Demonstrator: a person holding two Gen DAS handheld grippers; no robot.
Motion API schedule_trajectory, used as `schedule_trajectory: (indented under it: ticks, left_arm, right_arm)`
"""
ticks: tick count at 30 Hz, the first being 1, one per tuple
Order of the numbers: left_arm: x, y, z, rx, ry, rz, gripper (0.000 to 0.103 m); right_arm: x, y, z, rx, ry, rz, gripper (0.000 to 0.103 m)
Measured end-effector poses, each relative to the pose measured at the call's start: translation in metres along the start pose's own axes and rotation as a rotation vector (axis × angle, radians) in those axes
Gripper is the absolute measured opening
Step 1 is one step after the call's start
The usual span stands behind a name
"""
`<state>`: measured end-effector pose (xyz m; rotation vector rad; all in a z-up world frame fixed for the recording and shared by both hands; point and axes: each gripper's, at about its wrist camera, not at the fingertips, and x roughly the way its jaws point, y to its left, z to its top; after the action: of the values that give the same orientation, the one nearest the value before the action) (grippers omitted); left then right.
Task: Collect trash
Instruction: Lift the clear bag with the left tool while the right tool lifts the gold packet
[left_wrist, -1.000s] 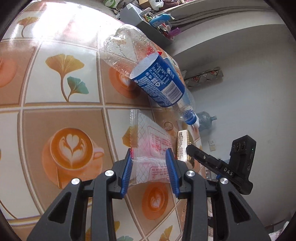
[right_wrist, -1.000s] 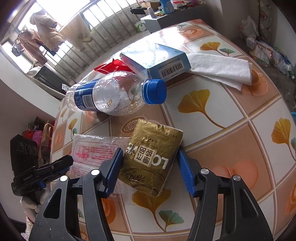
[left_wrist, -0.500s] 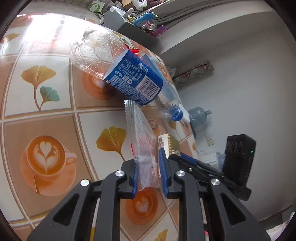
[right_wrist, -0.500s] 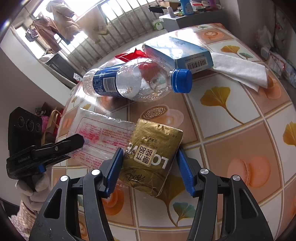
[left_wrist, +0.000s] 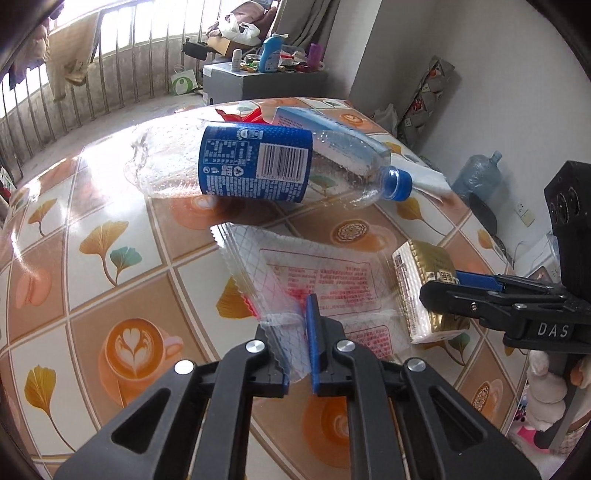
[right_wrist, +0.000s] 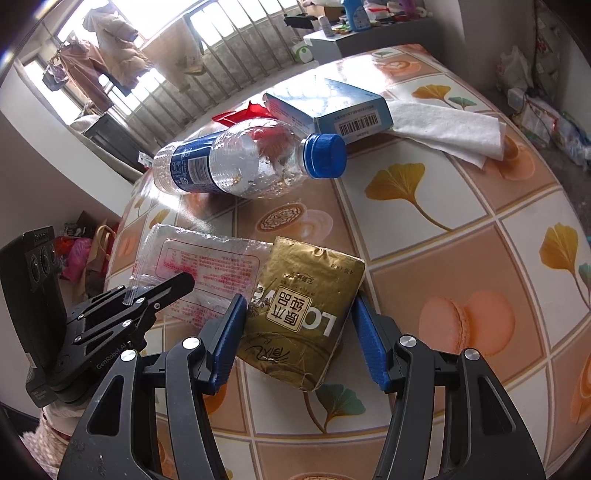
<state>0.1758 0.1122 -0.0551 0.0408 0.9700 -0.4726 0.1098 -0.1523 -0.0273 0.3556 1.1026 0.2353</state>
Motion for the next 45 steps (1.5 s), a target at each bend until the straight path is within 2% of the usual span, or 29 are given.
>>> schedule_trajectory:
  ticks: [7, 25, 41, 45]
  left_arm:
    - [-0.006, -0.018, 0.001, 0.038, -0.039, 0.032, 0.006]
    - [-0.030, -0.053, 0.005, 0.121, -0.106, 0.048, 0.005]
    - [-0.069, -0.097, 0.027, 0.228, -0.220, -0.055, 0.003]
    - [-0.070, -0.107, 0.033, 0.256, -0.227, -0.068, 0.003]
  right_arm:
    - [-0.009, -0.004, -0.001, 0.018, -0.015, 0.006, 0.055]
    - [-0.036, -0.026, -0.003, 0.072, -0.083, 0.017, 0.055]
    - [-0.071, -0.058, -0.005, 0.171, -0.186, 0.019, 0.055]
    - [-0.077, -0.072, -0.008, 0.218, -0.206, 0.031, 0.055]
